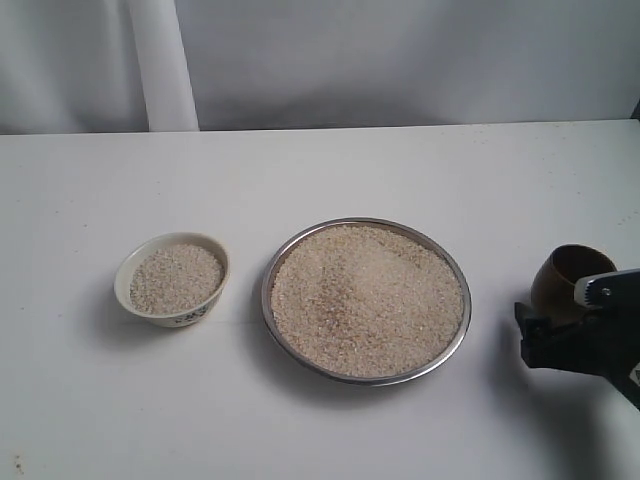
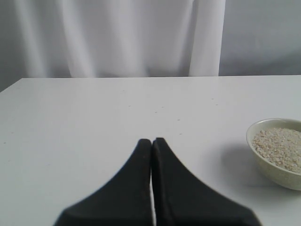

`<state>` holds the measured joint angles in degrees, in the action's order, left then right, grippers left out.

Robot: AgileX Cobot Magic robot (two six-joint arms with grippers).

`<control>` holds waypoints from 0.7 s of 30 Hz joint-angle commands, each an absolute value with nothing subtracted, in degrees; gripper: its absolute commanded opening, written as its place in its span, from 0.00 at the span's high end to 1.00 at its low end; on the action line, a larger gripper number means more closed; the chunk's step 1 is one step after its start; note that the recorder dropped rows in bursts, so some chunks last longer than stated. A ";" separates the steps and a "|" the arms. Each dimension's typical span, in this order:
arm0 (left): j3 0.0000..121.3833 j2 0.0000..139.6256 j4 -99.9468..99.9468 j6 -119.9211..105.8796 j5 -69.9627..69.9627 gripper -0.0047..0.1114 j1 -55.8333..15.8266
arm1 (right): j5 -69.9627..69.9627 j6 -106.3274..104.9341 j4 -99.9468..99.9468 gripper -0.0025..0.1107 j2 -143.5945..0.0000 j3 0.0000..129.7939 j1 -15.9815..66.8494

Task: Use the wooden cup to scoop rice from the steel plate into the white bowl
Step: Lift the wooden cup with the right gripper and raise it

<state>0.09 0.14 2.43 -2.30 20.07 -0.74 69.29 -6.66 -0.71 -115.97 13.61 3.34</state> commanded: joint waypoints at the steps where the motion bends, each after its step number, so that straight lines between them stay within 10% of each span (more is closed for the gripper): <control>1: 0.00 0.00 2.40 -2.08 19.74 0.96 -0.89 | 69.96 -6.63 -1.49 0.05 -117.78 14.80 3.43; 21: 0.00 0.00 2.40 -2.08 19.74 0.96 -0.89 | 69.96 -4.32 0.63 0.05 -121.74 18.40 3.43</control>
